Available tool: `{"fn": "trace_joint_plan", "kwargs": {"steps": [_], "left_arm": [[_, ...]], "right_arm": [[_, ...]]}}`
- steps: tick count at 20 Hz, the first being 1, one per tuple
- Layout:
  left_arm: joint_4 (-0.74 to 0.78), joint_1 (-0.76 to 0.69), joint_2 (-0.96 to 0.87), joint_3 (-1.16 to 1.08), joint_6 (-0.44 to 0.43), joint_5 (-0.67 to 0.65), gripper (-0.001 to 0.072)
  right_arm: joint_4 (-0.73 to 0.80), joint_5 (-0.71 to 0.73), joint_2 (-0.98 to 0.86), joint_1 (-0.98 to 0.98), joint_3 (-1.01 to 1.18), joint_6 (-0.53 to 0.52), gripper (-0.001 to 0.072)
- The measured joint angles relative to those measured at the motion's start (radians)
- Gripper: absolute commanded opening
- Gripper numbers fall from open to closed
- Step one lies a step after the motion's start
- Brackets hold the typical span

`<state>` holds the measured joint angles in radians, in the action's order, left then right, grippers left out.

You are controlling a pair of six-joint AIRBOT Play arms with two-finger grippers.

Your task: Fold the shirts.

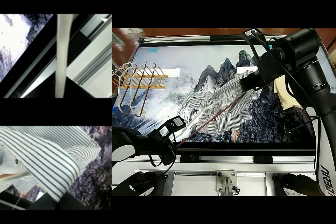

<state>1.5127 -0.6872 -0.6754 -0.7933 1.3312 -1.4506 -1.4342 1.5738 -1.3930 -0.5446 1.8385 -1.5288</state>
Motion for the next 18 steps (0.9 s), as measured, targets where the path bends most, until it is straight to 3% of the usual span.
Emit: {"fn": "trace_joint_plan", "kwargs": {"steps": [4,8,10,18], "left_arm": [[-0.001,-0.001,-0.072,-0.003,0.001,0.072,0.0059],[-0.006,-0.001,-0.106,-0.009,0.076,0.186,0.0058],[-0.01,-0.003,-0.112,-0.022,0.073,0.22,0.0059],[-0.056,-0.017,-0.13,-0.046,-0.167,0.174,0.0058]], "right_arm": [[-0.062,0.016,0.0,-0.025,0.067,-0.032,0.0081],[-0.086,0.09,0.001,-0.092,0.111,-0.043,0.0081],[-0.093,0.119,0.002,-0.13,0.119,-0.043,0.0081],[0.0,0.114,0.002,-0.256,0.127,-0.072,0.0081]]}}
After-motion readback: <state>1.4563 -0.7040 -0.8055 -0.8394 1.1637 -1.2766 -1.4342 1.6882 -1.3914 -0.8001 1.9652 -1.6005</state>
